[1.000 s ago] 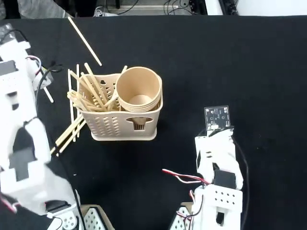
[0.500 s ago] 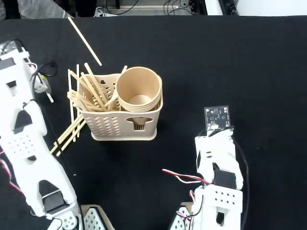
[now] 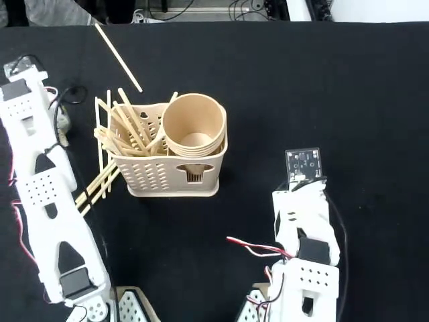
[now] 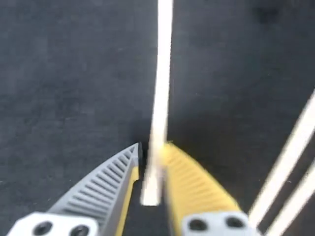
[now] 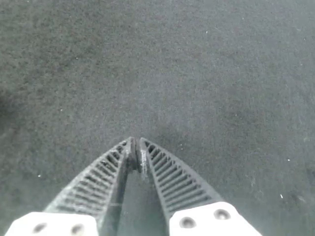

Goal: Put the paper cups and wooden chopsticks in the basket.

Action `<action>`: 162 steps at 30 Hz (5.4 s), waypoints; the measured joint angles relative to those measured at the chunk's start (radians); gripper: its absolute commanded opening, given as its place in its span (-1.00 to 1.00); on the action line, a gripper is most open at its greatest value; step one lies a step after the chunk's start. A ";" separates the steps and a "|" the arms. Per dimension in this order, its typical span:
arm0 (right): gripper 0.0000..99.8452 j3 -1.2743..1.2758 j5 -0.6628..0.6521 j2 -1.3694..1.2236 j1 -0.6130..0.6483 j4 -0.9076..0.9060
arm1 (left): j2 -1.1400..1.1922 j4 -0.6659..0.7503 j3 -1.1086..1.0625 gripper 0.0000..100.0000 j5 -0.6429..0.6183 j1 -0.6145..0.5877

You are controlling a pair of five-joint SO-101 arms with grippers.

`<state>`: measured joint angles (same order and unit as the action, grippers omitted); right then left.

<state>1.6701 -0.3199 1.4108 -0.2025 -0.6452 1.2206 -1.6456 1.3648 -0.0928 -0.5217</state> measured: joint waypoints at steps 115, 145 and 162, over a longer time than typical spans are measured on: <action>-0.98 0.000 0.000 0.000 0.000 0.000 | -2.931 1.140 -2.691 -0.75 -0.104 0.551; -0.98 0.000 0.000 0.000 0.000 0.000 | -1.560 0.333 -1.507 -0.66 -0.051 0.072; -0.98 0.000 0.000 0.000 0.000 0.000 | -0.865 0.330 -1.192 -0.47 0.106 0.198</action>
<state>1.6701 -0.3199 1.4108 -0.2025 -0.6452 0.3552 -1.3157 0.1726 0.0130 -0.3237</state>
